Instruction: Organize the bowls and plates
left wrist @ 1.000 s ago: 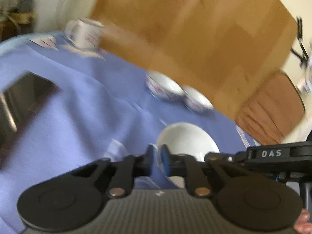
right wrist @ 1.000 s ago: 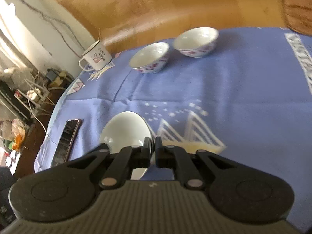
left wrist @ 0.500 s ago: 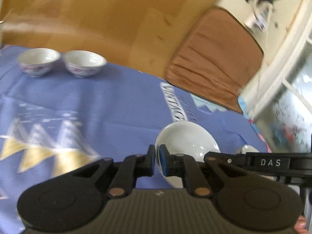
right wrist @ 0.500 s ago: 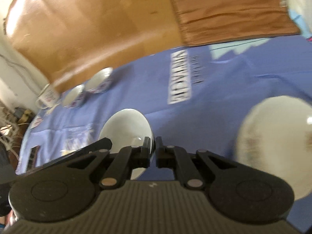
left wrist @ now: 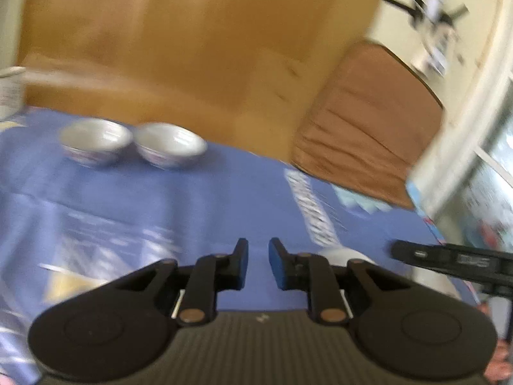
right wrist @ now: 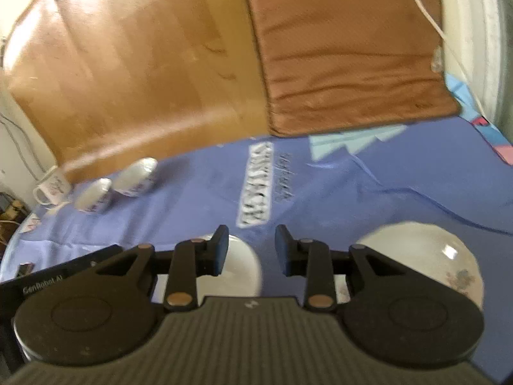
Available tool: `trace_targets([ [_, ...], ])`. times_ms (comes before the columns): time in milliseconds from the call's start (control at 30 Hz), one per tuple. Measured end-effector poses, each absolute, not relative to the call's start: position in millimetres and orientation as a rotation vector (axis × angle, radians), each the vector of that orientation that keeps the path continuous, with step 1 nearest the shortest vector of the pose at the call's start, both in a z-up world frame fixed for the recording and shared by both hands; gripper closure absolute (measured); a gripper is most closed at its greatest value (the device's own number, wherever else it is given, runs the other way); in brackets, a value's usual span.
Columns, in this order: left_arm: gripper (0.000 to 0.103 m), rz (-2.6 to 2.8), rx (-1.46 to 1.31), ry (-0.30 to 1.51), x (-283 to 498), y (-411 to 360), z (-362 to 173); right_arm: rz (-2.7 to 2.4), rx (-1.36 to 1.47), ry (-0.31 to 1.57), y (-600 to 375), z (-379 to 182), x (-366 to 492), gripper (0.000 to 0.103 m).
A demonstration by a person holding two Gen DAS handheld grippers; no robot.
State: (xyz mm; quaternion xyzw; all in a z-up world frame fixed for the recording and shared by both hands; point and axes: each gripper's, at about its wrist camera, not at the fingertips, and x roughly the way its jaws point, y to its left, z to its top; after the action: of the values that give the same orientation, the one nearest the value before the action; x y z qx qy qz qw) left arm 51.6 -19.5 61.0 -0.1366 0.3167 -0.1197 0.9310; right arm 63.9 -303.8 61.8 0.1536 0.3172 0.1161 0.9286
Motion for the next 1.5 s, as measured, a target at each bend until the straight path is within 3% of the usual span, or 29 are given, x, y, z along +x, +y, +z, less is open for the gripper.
trace_targets([
  [333, 0.087, 0.07, -0.3, 0.575, 32, 100, 30, 0.45, 0.359, 0.788, -216, 66, 109, 0.068],
  [800, 0.087, 0.035, -0.328, 0.497, 26, 102, 16, 0.212, 0.444, 0.897, -133, 45, 256, 0.068],
  [867, 0.087, 0.032, -0.324, 0.49, 25, 101, 17, 0.195, 0.479, 0.927, -133, 37, 268, 0.071],
  [933, 0.087, 0.033, -0.319, 0.483, 25, 100, 17, 0.19, 0.504, 0.945, -133, 33, 274, 0.09],
  [1000, 0.087, 0.035, -0.319, 0.48, 25, 100, 17, 0.204, 0.51, 0.954, -131, 33, 275, 0.097],
  [1267, 0.086, 0.041, -0.387, 0.491, 27, 112, 15, 0.298, 0.449, 0.973, -136, 51, 237, 0.097],
  [1500, 0.065, -0.09, -0.56, 0.545, 9, 130, 18, 0.488, 0.421, 1.074, -146, 47, 160, 0.096],
])
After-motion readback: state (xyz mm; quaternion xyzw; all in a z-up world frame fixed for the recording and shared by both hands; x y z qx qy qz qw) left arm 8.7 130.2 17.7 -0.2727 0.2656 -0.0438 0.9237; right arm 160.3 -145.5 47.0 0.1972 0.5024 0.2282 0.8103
